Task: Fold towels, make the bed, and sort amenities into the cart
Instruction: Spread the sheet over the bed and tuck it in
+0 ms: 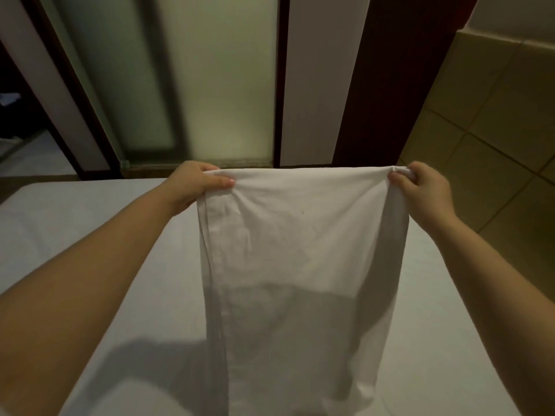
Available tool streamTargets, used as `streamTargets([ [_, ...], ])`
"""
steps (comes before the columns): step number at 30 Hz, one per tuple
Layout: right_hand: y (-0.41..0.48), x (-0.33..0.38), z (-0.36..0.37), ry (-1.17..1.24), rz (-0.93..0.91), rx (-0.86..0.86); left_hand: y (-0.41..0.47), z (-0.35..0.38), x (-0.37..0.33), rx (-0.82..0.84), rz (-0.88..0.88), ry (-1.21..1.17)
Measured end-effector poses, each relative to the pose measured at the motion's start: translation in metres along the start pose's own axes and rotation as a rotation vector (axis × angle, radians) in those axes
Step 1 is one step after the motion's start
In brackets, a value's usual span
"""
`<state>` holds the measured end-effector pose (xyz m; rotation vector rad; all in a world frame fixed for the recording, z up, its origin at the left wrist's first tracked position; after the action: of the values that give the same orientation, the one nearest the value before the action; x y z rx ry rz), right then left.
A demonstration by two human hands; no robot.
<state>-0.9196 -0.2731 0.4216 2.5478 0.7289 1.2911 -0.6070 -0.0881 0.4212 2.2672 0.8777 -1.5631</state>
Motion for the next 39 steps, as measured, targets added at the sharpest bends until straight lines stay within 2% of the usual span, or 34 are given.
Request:
streamTargets([
  [4, 0.04, -0.029, 0.023, -0.085, 0.071, 0.125, 0.041, 0.026, 0.008, -0.069, -0.077, 0.141],
  [8, 0.069, -0.061, 0.047, -0.118, 0.153, 0.148, 0.074, 0.058, 0.016, -0.144, -0.131, 0.234],
  [11, 0.094, -0.069, 0.056, -0.102, 0.14, 0.098, 0.092, 0.066, 0.011, -0.221, -0.091, 0.224],
  [15, 0.143, -0.041, 0.046, -0.006, 0.046, -0.047, 0.124, 0.049, -0.029, -0.358, 0.033, 0.081],
  [17, 0.161, -0.027, 0.039, 0.052, -0.003, -0.131, 0.133, 0.04, -0.05, -0.384, 0.055, -0.024],
  [20, 0.165, -0.026, 0.029, 0.066, -0.058, -0.18, 0.131, 0.036, -0.062, -0.397, 0.115, -0.027],
  [24, 0.117, -0.057, 0.02, 0.027, -0.103, -0.057, 0.095, 0.046, -0.033, -0.289, 0.154, 0.026],
  [27, 0.051, -0.101, 0.02, -0.162, -0.228, 0.056, 0.048, 0.061, 0.017, -0.141, 0.097, 0.146],
  [29, 0.0, -0.129, 0.024, -0.25, -0.245, 0.146, 0.018, 0.071, 0.061, -0.068, 0.05, 0.207],
  [32, -0.079, -0.165, 0.032, -0.269, -0.17, 0.266, -0.026, 0.084, 0.124, 0.058, -0.002, 0.317],
  [35, -0.155, -0.194, 0.038, -0.244, -0.016, 0.401, -0.076, 0.1, 0.174, 0.209, -0.095, 0.393],
  [39, -0.23, -0.213, 0.031, -0.234, 0.123, 0.523, -0.141, 0.114, 0.216, 0.246, -0.175, 0.367],
])
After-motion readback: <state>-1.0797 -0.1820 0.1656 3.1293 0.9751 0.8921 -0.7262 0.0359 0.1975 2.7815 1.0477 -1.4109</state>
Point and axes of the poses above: each hand's wrist, its own y-axis towards the middle knuckle, its own z-axis out of the palm, x = y × z, the point moved 1 cm from there along y, towards the middle knuckle, and after that the axes turned 3 degrees about -z, right-handed, at the moved point
